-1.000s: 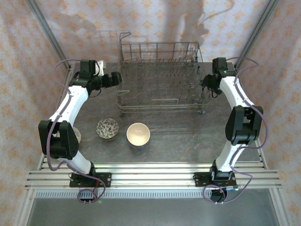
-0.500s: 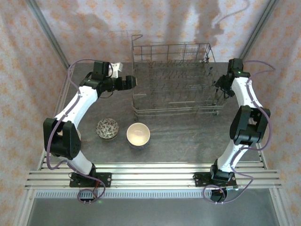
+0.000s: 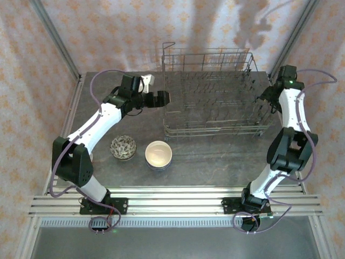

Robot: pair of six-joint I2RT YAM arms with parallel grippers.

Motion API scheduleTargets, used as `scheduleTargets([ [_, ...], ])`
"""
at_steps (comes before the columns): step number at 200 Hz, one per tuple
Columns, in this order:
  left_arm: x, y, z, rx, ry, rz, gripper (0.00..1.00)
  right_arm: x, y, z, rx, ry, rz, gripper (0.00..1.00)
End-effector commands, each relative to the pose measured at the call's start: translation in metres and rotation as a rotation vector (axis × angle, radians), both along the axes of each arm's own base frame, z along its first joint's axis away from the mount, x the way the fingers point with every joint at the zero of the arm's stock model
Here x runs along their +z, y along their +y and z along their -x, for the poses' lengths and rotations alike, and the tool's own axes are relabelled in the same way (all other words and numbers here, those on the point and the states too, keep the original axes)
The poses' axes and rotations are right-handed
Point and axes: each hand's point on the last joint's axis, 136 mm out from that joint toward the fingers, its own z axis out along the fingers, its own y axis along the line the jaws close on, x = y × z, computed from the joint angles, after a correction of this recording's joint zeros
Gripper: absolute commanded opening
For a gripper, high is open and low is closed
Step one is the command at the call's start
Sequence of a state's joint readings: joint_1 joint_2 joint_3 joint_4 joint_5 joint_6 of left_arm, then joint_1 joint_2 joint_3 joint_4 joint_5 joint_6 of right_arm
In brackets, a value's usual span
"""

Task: Load the bowls into the dish rack

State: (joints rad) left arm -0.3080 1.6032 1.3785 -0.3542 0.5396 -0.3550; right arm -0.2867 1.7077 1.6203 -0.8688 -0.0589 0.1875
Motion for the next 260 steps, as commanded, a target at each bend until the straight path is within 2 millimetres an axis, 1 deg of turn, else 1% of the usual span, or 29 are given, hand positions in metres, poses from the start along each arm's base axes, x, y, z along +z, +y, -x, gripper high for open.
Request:
scheduleTargets([
  [1, 0.044, 0.014, -0.008, 0.054, -0.112, -0.037, 0.99, 0.028, 0.008, 0.032, 0.006, -0.014, 0.042, 0.84],
  [11, 0.051, 0.016, -0.011, 0.055, -0.133, -0.061, 0.99, 0.026, 0.013, 0.044, 0.014, -0.006, 0.038, 0.84],
  [25, 0.049, 0.019, -0.016, 0.056, -0.109, -0.108, 0.99, 0.022, 0.021, 0.060, 0.020, 0.003, 0.021, 0.84],
  [30, 0.052, 0.019, -0.020, 0.058, -0.107, -0.123, 0.99, 0.019, 0.026, 0.066, 0.022, 0.006, 0.009, 0.84],
  [38, 0.047, 0.020, -0.025, 0.058, -0.079, -0.152, 0.99, 0.014, 0.034, 0.075, 0.029, 0.007, -0.013, 0.83],
  [50, 0.047, 0.019, -0.035, 0.060, -0.063, -0.168, 0.99, 0.007, 0.048, 0.088, 0.045, 0.006, -0.046, 0.83],
  [66, 0.043, 0.013, -0.048, 0.057, -0.048, -0.167, 0.98, -0.001, 0.062, 0.104, 0.052, 0.005, -0.069, 0.83],
  [77, 0.040, 0.011, -0.055, 0.059, -0.038, -0.163, 0.96, -0.005, 0.072, 0.111, 0.062, -0.008, -0.102, 0.82],
  [91, 0.034, 0.007, -0.060, 0.049, -0.013, -0.155, 0.90, -0.011, 0.083, 0.118, 0.065, -0.036, -0.151, 0.82],
  [101, 0.029, 0.002, -0.062, 0.039, 0.005, -0.143, 0.87, -0.025, 0.087, 0.120, 0.060, -0.022, -0.176, 0.82],
  [103, 0.028, 0.002, -0.063, 0.038, 0.009, -0.138, 0.86, -0.021, 0.088, 0.122, 0.062, -0.040, -0.176, 0.82],
  [105, 0.028, 0.001, -0.063, 0.038, 0.011, -0.134, 0.85, -0.022, 0.089, 0.123, 0.064, -0.045, -0.180, 0.82],
  [126, 0.022, -0.009, -0.062, 0.020, 0.033, -0.094, 0.78, -0.034, 0.091, 0.122, 0.063, -0.047, -0.196, 0.81],
  [130, 0.022, -0.011, -0.062, 0.017, 0.034, -0.088, 0.75, -0.035, 0.090, 0.122, 0.063, -0.046, -0.196, 0.80],
  [132, 0.011, -0.013, -0.065, 0.014, 0.055, -0.092, 0.73, -0.036, 0.091, 0.121, 0.066, -0.046, -0.196, 0.80],
  [134, 0.008, -0.014, -0.065, 0.011, 0.061, -0.091, 0.71, -0.037, 0.090, 0.120, 0.065, -0.045, -0.195, 0.80],
  [144, 0.004, -0.020, -0.062, -0.007, 0.075, -0.081, 0.60, -0.041, 0.091, 0.116, 0.073, -0.047, -0.203, 0.79],
  [150, 0.004, -0.022, -0.061, -0.014, 0.078, -0.077, 0.56, -0.040, 0.092, 0.114, 0.077, -0.057, -0.206, 0.78],
  [153, 0.004, -0.024, -0.059, -0.019, 0.081, -0.076, 0.54, -0.045, 0.092, 0.111, 0.076, -0.040, -0.212, 0.78],
  [159, 0.003, -0.026, -0.056, -0.024, 0.085, -0.076, 0.51, -0.049, 0.092, 0.109, 0.075, -0.035, -0.219, 0.78],
  [171, 0.000, -0.028, -0.051, -0.025, 0.093, -0.075, 0.46, -0.051, 0.090, 0.103, 0.066, -0.040, -0.216, 0.77],
  [176, -0.006, -0.029, -0.050, -0.025, 0.105, -0.072, 0.44, -0.051, 0.089, 0.100, 0.062, -0.045, -0.217, 0.76],
  [178, 0.004, -0.029, -0.047, -0.025, 0.087, -0.062, 0.43, -0.051, 0.089, 0.099, 0.062, -0.047, -0.217, 0.76],
  [184, 0.008, -0.030, -0.044, -0.024, 0.078, -0.047, 0.42, -0.051, 0.088, 0.095, 0.057, -0.055, -0.220, 0.76],
  [189, 0.004, -0.030, -0.040, -0.020, 0.088, -0.039, 0.41, -0.051, 0.088, 0.093, 0.054, -0.061, -0.222, 0.75],
  [192, 0.006, -0.030, -0.040, -0.018, 0.083, -0.030, 0.41, -0.052, 0.088, 0.091, 0.052, -0.062, -0.224, 0.75],
  [216, 0.000, -0.034, -0.029, -0.006, 0.108, 0.030, 0.35, -0.050, 0.085, 0.081, 0.042, -0.084, -0.223, 0.73],
  [234, 0.002, -0.042, -0.020, -0.017, 0.118, 0.066, 0.30, -0.047, 0.079, 0.077, 0.027, -0.091, -0.205, 0.73],
  [260, 0.004, -0.059, -0.003, -0.058, 0.135, 0.086, 0.27, -0.041, 0.069, 0.077, 0.011, -0.100, -0.189, 0.73],
])
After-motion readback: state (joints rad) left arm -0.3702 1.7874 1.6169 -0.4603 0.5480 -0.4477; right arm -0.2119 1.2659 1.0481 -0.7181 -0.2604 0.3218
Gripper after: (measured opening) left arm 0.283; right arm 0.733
